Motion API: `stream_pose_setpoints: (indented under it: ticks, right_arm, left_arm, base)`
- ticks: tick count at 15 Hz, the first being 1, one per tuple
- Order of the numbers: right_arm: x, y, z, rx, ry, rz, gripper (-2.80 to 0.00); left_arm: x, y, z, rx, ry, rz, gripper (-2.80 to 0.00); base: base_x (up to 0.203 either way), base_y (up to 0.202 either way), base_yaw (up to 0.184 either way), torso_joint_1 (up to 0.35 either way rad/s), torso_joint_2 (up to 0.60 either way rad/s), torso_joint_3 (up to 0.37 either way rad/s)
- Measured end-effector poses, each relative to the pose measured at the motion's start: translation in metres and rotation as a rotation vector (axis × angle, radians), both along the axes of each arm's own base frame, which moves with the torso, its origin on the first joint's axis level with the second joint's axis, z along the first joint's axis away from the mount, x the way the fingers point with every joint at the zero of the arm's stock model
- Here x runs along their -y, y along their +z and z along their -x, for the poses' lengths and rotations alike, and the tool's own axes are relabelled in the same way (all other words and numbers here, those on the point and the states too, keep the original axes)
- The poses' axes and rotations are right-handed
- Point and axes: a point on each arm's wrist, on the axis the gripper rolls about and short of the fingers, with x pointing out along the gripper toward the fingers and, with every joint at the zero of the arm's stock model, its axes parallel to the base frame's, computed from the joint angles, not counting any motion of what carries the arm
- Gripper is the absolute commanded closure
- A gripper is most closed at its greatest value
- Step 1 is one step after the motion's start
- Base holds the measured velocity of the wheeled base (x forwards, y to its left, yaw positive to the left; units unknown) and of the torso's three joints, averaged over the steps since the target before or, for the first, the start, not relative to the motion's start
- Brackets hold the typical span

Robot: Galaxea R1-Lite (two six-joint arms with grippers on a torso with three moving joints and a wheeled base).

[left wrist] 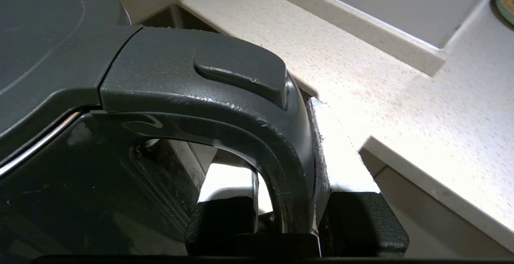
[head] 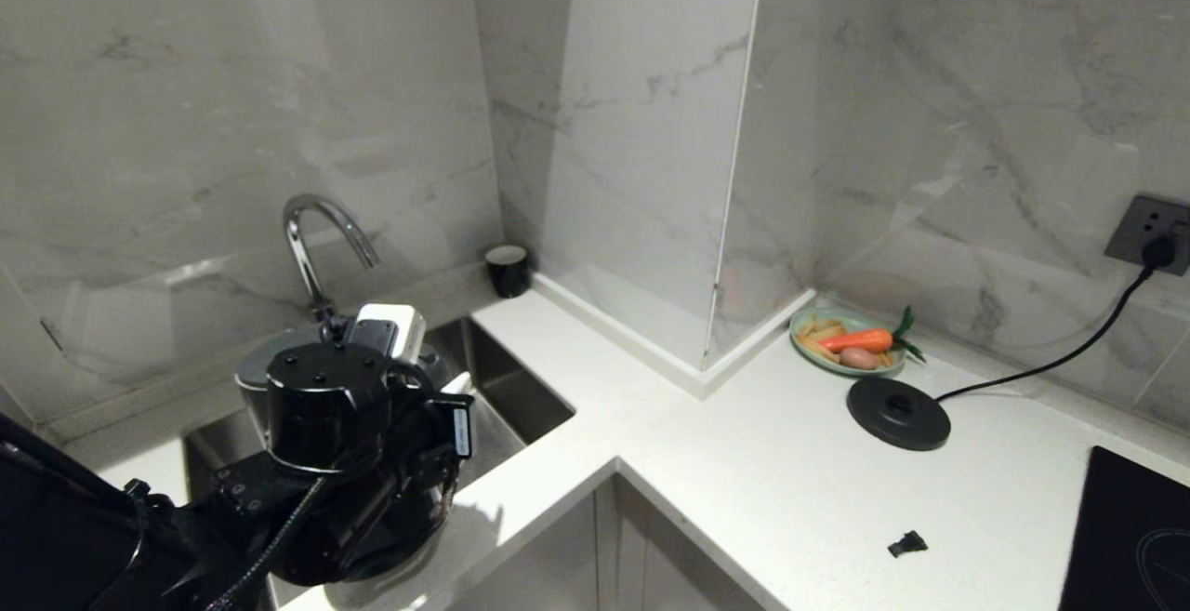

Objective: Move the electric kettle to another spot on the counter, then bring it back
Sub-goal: Place it on the power base

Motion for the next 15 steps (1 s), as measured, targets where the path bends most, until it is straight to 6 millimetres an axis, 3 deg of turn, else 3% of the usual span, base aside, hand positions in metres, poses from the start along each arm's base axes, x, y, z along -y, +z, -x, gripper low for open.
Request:
stream_pose_setpoints:
  ticks: [5,15]
  right_arm:
    - [0.0,0.0,0.0,-0.001,0.0,0.0,0.0]
    - [0.0,0.0,0.0,0.0,-0.001,0.0,0.0]
  left_arm:
    - [-0.005,0.001,0.016,-0.006,0.008,0.009,0.0]
    - [-0.005,0.006,0.016,0.01,0.007,0.031,0.0]
  base:
    - [0.0,0.0,0.0,0.0,0.0,0.0]
    - [0.0,0.0,0.0,0.0,0.0,0.0]
